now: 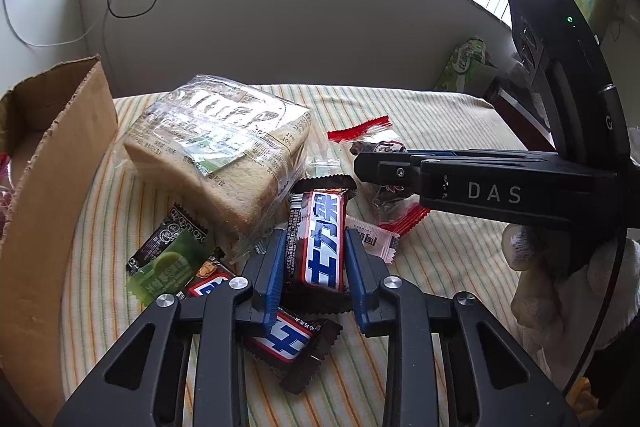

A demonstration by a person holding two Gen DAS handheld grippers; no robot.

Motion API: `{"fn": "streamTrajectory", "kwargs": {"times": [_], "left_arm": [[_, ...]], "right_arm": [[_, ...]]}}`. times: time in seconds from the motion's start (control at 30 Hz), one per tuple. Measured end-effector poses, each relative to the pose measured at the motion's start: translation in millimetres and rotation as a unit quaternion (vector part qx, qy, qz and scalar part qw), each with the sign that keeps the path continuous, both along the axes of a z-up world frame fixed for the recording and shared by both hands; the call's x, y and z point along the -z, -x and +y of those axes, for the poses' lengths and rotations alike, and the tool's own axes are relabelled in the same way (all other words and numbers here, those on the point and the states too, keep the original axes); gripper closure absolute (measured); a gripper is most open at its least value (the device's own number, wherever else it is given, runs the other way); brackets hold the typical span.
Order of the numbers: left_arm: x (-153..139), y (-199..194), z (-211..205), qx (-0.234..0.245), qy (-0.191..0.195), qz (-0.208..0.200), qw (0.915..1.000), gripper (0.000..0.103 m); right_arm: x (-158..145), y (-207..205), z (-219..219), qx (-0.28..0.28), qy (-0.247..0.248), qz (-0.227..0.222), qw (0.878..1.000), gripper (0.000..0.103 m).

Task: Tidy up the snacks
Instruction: 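Grasp a chocolate bar with left tool while right tool grasps another pastry, then carry both snacks into the cardboard box and open both tools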

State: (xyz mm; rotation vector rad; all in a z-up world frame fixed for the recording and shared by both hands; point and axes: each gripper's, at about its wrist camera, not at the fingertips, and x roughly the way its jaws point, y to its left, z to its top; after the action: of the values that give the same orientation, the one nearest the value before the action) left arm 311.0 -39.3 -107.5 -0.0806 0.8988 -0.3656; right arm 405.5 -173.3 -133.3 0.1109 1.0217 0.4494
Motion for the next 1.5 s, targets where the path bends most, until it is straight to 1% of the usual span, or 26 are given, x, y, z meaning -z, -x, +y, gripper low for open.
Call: {"fn": "streamTrajectory", "kwargs": {"times": [0.3,0.5,0.67,0.93,1.17,1.5], "left_arm": [[-8.6,9.9,11.7,-0.003,0.015,-0.011,0.9998,0.076],[-22.0,20.4,24.6,-0.004,0.026,-0.028,0.9992,0.076],[-34.8,27.6,35.6,-0.016,0.026,-0.053,0.9981,0.076],[-50.9,36.5,65.8,-0.046,0.041,-0.079,0.9950,0.076],[-63.9,45.4,98.3,-0.077,0.052,-0.102,0.9905,0.076],[-65.2,54.3,143.7,-0.125,0.064,-0.111,0.9838,0.076]], "right_arm": [[-16.7,11.7,-7.4,0.016,-0.004,-0.013,1.000,0.067],[-35.9,25.3,-5.5,0.010,-0.001,-0.029,1.000,0.068],[-52.3,34.3,5.9,0.003,0.001,-0.045,0.999,0.068],[-72.4,43.4,43.4,-0.023,0.001,-0.062,0.998,0.068],[-80.7,48.5,79.7,-0.049,-0.004,-0.069,0.996,0.068],[-88.6,55.0,136.7,-0.087,0.000,-0.078,0.993,0.068]]}}
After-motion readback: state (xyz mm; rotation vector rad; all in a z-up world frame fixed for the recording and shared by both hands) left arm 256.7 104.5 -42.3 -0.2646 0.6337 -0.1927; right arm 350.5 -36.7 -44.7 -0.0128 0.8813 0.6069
